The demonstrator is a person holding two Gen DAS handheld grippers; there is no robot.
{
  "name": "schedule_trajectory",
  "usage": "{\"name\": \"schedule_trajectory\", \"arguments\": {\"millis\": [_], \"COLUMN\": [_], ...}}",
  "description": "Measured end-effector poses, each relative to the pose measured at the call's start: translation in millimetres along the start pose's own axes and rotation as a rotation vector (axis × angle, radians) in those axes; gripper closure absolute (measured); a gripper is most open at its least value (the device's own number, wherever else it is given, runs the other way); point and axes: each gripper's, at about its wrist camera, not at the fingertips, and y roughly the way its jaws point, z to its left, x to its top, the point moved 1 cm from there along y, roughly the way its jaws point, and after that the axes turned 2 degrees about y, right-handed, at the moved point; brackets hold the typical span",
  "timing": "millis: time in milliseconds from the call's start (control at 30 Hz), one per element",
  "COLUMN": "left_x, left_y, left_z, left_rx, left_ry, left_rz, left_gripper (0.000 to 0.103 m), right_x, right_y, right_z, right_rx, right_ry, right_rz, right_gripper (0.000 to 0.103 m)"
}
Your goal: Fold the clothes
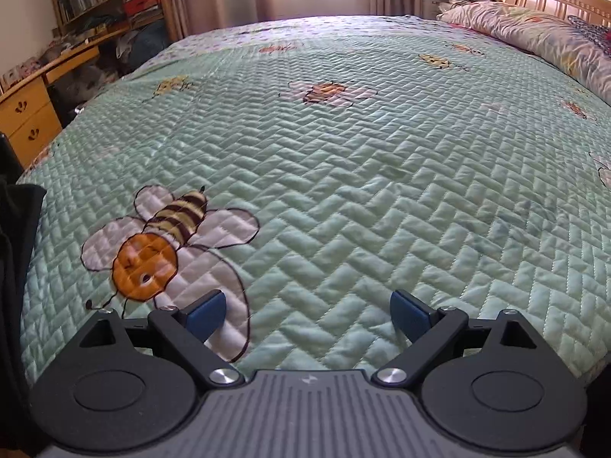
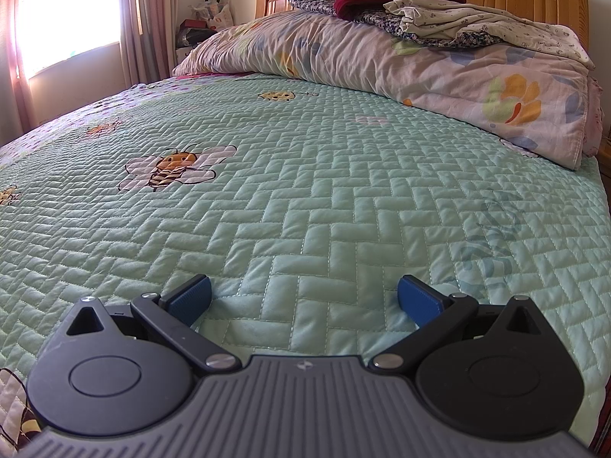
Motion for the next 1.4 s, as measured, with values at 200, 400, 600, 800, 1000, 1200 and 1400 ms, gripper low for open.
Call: {"name": "schedule_trajectory", "arguments": {"millis": [200, 400, 600, 800, 1000, 1200, 1400], "left_x": [-1.9, -10.5, -19.2, -15.8, -16.0, -10.8, -4.0], "left_y": [-3.4, -26.3, -56.1, -59.8, -59.3, -54.9, -64.9], "left_z": [-19.1, -58.6, -93.1, -91.0, -90.4, -83.0, -74.2], "left_rx": [0.045, 0.033, 0.039, 0.040, 0.016, 0.007, 0.040], "left_ry": [0.066, 0.184, 0.320, 0.318, 0.324, 0.291, 0.256], "left_rz": [-0.022, -0.058, -0.155, -0.173, -0.187, -0.171, -0.171], "left_gripper": [0.009, 0.009, 0.007, 0.006, 0.006, 0.006, 0.006], "right_x": [0.0, 0.0, 0.0, 0.1, 0.1, 0.2, 0.3], "right_y": [0.0, 0.0, 0.1, 0.2, 0.3, 0.3, 0.4], "right_z": [0.1, -0.1, 0.0, 0.0, 0.0, 0.1, 0.3], "right_rx": [0.000, 0.000, 0.000, 0.000, 0.000, 0.000, 0.000], "right_ry": [0.000, 0.000, 0.000, 0.000, 0.000, -0.001, -0.001], "right_rz": [0.000, 0.000, 0.000, 0.000, 0.000, 0.000, 0.000], "right_gripper": [0.000, 0.000, 0.000, 0.000, 0.000, 0.000, 0.000]}}
